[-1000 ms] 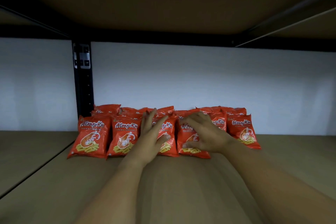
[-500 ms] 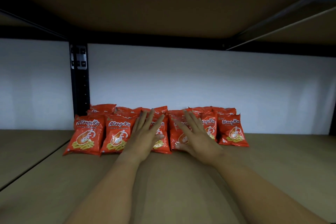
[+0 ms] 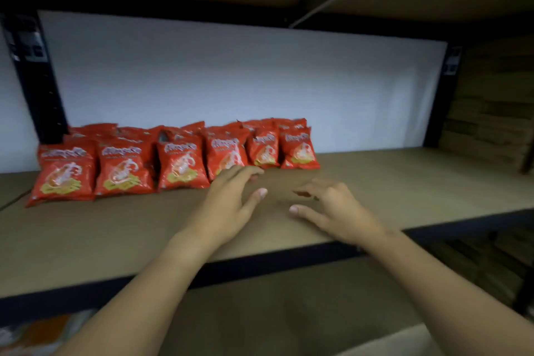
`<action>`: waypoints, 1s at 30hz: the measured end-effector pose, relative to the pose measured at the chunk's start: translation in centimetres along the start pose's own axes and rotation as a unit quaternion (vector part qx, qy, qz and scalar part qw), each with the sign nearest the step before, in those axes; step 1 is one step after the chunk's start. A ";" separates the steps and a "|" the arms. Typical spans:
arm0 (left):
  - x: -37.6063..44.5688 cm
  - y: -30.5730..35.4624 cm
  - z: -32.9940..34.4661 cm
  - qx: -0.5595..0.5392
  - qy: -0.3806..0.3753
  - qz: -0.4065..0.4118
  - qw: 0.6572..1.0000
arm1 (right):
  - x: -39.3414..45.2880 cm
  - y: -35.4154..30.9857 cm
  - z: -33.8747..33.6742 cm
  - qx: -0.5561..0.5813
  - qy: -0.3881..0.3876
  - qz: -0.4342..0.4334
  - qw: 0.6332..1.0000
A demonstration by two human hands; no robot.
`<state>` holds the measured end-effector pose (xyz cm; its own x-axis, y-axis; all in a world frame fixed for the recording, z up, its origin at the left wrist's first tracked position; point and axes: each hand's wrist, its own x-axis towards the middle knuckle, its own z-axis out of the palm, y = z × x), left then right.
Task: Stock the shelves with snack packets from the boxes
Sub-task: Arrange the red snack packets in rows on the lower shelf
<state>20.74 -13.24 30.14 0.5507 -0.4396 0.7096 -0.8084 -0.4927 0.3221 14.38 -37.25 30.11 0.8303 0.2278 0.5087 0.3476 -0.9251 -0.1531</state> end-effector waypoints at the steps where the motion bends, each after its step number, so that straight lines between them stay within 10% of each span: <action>1: -0.5 1.6 1.0 -0.018 -0.015 0.007 1.000 | -1.6 0.4 -0.8 -0.002 0.000 0.001 1.000; 12: -9.5 13.8 12.3 -0.197 -0.175 0.095 0.960 | -19.9 3.5 -3.5 0.017 0.080 0.071 0.994; 19: -15.9 7.7 19.2 -0.076 -0.562 0.052 0.822 | -28.4 4.1 5.3 0.116 -0.170 0.290 0.935; 30: -18.6 6.0 22.4 -0.023 -0.599 0.126 0.791 | -32.5 3.5 15.9 0.063 -0.335 0.355 0.871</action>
<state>10.32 -24.80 4.81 0.1513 -0.9289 -0.3380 -0.9153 -0.2608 0.3070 -4.46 -43.11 -0.40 0.9087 -0.2222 -0.3533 -0.3464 -0.8738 -0.3413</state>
